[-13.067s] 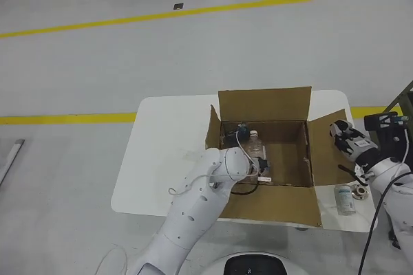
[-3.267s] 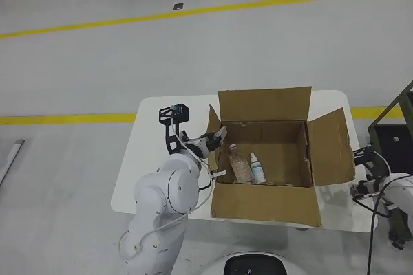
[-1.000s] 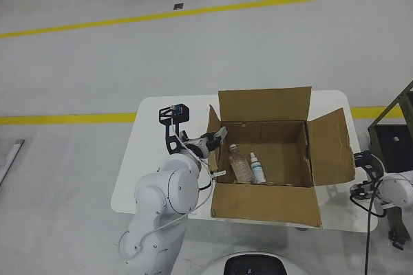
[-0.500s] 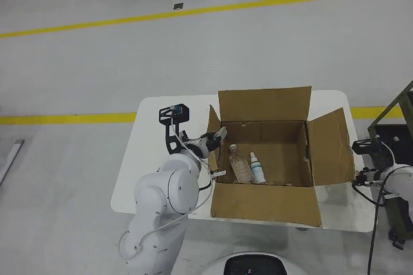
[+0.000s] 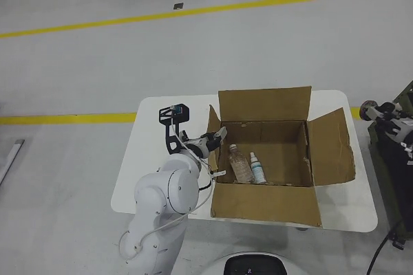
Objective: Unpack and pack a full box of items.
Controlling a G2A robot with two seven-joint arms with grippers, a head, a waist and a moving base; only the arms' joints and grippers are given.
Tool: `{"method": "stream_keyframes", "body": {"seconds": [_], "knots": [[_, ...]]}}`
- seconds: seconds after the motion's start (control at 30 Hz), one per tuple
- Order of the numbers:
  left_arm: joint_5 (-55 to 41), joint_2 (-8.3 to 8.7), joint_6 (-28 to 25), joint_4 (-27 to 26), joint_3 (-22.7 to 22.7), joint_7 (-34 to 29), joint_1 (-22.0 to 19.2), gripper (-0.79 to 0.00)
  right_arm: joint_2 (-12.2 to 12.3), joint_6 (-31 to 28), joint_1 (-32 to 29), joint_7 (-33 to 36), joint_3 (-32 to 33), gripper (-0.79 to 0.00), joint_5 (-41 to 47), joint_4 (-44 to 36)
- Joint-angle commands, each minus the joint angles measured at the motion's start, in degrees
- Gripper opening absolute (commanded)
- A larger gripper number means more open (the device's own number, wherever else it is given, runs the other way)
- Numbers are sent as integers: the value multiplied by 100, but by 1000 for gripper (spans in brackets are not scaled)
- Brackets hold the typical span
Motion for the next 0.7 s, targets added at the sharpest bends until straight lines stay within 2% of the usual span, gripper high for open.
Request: {"method": "stream_keyframes", "body": {"seconds": [0.0, 0.13, 0.3, 0.47, 0.67], "knots": [[0, 0, 0, 0, 0, 0, 0, 0, -8, -94, -29, -124, -84, -785, 108, -144], [0, 0, 0, 0, 0, 0, 0, 0, -22, -216, 31, -111, -605, -785, 196, -374], [0, 0, 0, 0, 0, 0, 0, 0, -50, -202, 434, 143, -1744, -785, -296, -217], [0, 0, 0, 0, 0, 0, 0, 0, -156, -19, 1094, 310, -3214, -785, -1354, 684], [0, 0, 0, 0, 0, 0, 0, 0, -421, 452, 1960, 277, -4552, -785, -1846, 2162]]}}
